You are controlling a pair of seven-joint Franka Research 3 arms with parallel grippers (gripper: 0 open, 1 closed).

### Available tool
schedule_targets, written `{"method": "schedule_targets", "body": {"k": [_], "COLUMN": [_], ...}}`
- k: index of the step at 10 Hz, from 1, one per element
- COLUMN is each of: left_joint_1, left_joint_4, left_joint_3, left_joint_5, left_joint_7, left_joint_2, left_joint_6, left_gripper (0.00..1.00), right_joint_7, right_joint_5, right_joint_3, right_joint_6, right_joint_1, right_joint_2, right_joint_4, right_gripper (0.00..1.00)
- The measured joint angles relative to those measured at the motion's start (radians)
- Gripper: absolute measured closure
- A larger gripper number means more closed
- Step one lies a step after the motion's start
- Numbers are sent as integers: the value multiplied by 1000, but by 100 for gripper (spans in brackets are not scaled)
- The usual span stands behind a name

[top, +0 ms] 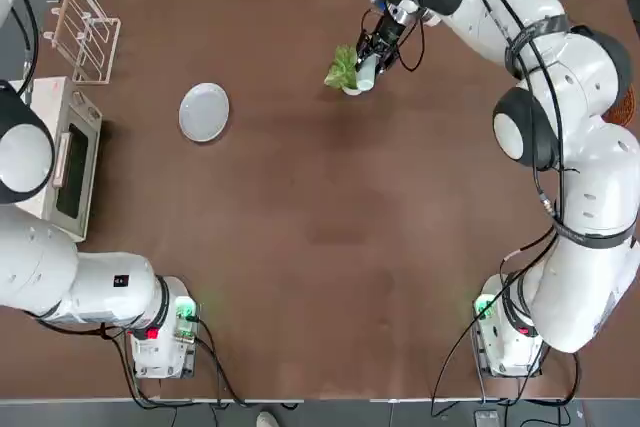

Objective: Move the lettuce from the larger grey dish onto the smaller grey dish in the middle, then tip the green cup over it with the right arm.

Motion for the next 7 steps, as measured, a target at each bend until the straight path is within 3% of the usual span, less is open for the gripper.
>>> {"method": "schedule_targets", "body": {"k": [3, 7], "left_joint_1": [0, 0], "left_joint_4": [0, 1], "left_joint_3": [0, 0], "left_joint_5": [0, 0], "left_joint_7": [0, 0], "left_joint_2": [0, 0], "left_joint_6": [0, 0], "left_gripper": [0, 0], "right_joint_7": [85, 149], "right_joint_5": [0, 1], "right_joint_3": [-2, -2], "right_joint_6": [-79, -92], "right_joint_1": [-5, -9], "right_joint_2": [4, 28], "right_joint_4": [43, 72], "right_gripper": [32, 32]}}
